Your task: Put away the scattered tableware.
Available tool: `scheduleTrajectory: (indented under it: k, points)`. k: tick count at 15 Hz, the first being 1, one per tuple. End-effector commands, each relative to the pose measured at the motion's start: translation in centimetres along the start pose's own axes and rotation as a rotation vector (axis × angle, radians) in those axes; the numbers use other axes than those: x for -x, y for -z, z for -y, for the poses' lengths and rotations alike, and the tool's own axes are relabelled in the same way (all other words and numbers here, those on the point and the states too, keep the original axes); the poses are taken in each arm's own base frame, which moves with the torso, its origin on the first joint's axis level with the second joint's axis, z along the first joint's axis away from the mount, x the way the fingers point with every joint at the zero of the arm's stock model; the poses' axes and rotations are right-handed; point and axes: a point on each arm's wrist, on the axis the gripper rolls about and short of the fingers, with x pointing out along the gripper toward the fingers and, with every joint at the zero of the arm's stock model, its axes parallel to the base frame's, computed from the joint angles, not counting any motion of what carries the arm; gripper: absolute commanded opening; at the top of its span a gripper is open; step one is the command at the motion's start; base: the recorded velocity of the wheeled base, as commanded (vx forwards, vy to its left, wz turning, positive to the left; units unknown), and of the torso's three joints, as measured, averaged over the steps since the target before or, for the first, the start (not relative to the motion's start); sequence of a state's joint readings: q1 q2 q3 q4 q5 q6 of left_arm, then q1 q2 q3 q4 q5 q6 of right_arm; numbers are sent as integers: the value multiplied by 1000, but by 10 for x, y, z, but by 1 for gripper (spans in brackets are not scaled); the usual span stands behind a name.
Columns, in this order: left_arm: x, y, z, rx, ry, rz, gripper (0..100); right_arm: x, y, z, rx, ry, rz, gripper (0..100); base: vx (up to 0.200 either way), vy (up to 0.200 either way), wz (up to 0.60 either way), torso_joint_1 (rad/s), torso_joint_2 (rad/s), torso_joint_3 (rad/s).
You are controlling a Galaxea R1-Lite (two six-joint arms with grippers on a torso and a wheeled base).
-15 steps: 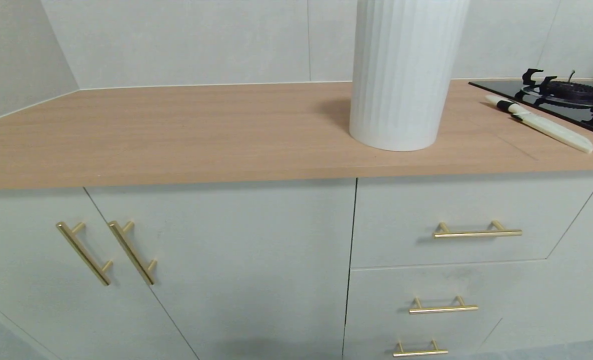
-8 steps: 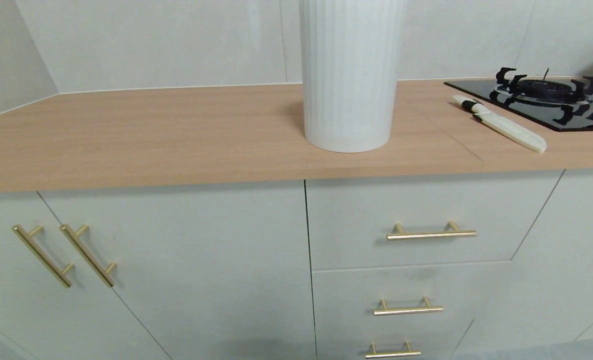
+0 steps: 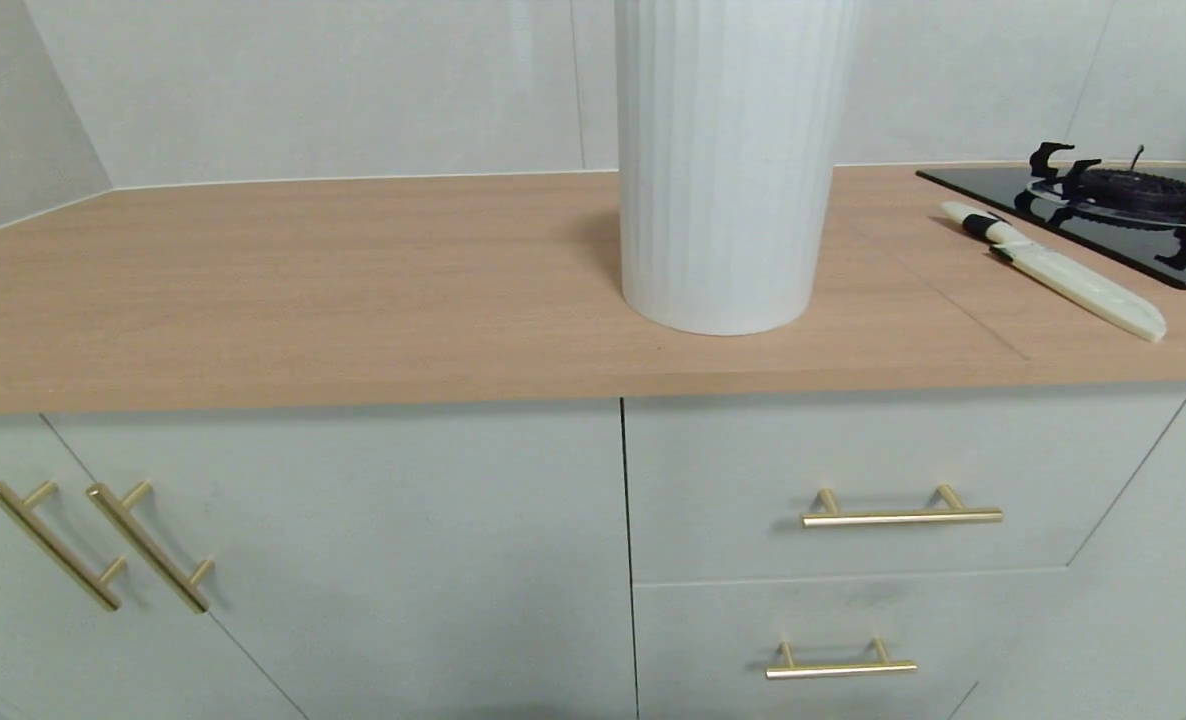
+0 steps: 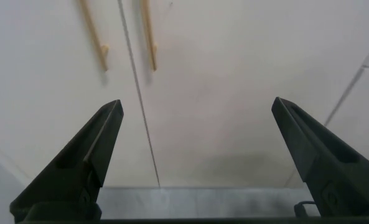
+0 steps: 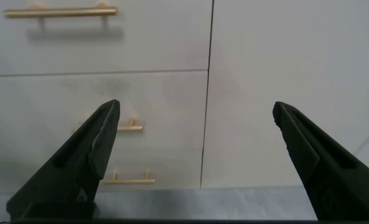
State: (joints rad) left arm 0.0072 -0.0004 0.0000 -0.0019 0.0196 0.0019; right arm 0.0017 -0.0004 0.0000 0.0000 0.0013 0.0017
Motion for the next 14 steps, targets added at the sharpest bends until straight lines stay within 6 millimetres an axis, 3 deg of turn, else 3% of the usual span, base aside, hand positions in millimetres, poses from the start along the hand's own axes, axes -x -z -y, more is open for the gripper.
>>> scheduleTrajectory:
  k: [1, 2, 14]
  points:
    - [0, 0, 0, 0, -1, -1, 100, 0, 0, 0, 0, 0, -2, 100, 200, 0, 0, 7, 2, 2]
    - [0, 0, 0, 0, -1, 1, 100, 0, 0, 0, 0, 0, -2, 100, 200, 0, 0, 7, 2, 2]
    - [0, 0, 0, 0, -1, 1, 100, 0, 0, 0, 0, 0, 0, 100, 0, 0, 0, 0, 0, 0]
